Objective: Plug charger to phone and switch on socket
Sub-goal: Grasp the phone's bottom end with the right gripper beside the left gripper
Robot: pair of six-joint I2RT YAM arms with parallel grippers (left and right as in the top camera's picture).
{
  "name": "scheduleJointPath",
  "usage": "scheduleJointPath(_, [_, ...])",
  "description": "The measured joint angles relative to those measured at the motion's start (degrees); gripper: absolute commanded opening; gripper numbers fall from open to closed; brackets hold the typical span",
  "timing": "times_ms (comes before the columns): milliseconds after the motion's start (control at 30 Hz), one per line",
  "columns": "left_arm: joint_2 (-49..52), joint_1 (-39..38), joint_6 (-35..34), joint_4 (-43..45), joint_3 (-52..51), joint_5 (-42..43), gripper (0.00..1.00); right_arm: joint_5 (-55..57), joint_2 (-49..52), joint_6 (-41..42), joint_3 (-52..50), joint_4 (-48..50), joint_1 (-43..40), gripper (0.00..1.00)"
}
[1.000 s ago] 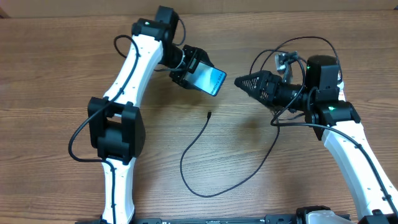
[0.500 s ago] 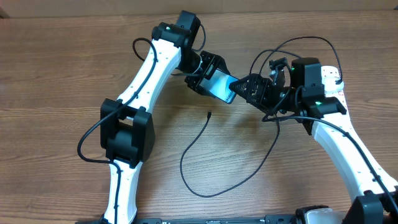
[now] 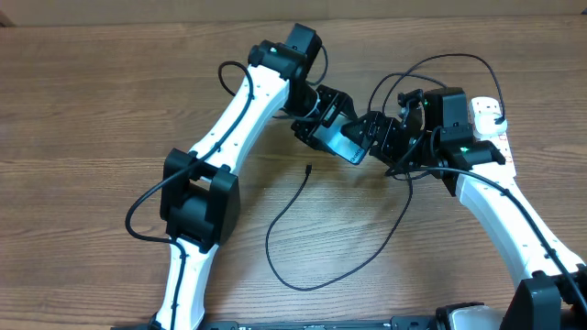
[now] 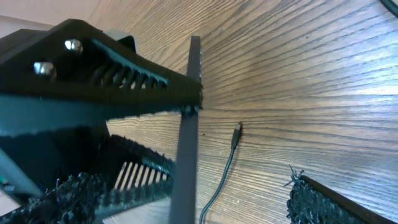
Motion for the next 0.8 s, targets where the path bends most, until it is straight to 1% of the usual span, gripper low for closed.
scheduleJointPath(67, [0.00, -0.55, -0.87, 0.15, 0.00, -0.02, 0.04, 0.46, 0.00, 0.00, 0.00, -0.02, 0.00, 0.96])
scheduleJointPath(267, [0.00, -1.75, -3.39, 0.72, 0.00, 0.00, 0.04, 1.75, 0.00, 0.02, 0.00, -0.07, 0.02, 0.82])
scheduleJointPath(467, [0.00, -1.88, -6.01, 0.81, 0.00, 0.00, 0.04, 2.60, 0.00, -0.07, 0.00, -0.26, 0.04, 0.71])
scheduleJointPath(567, [0.00, -1.88, -7.21, 0.81, 0.00, 0.00, 0.04, 3.02, 0.00, -0.07, 0.00, -0.42, 0.02, 0.61])
scheduleJointPath(733, [0.00, -1.88, -8.74, 0.81, 0.00, 0.00, 0.04, 3.48, 0.00, 0.24, 0.00, -0.48, 0.02, 0.58])
scheduleJointPath(767, [0.00, -1.88, -8.81, 0.83, 0.00, 0.00, 0.04, 3.52, 0.00, 0.22, 0.00, -0.48, 0.02, 0.57])
scheduleJointPath(800, [0.00, -1.88, -8.96, 0.85, 0.00, 0.00, 0.04, 3.61, 0.00, 0.20, 0.00, -0.48, 0.04, 0.52])
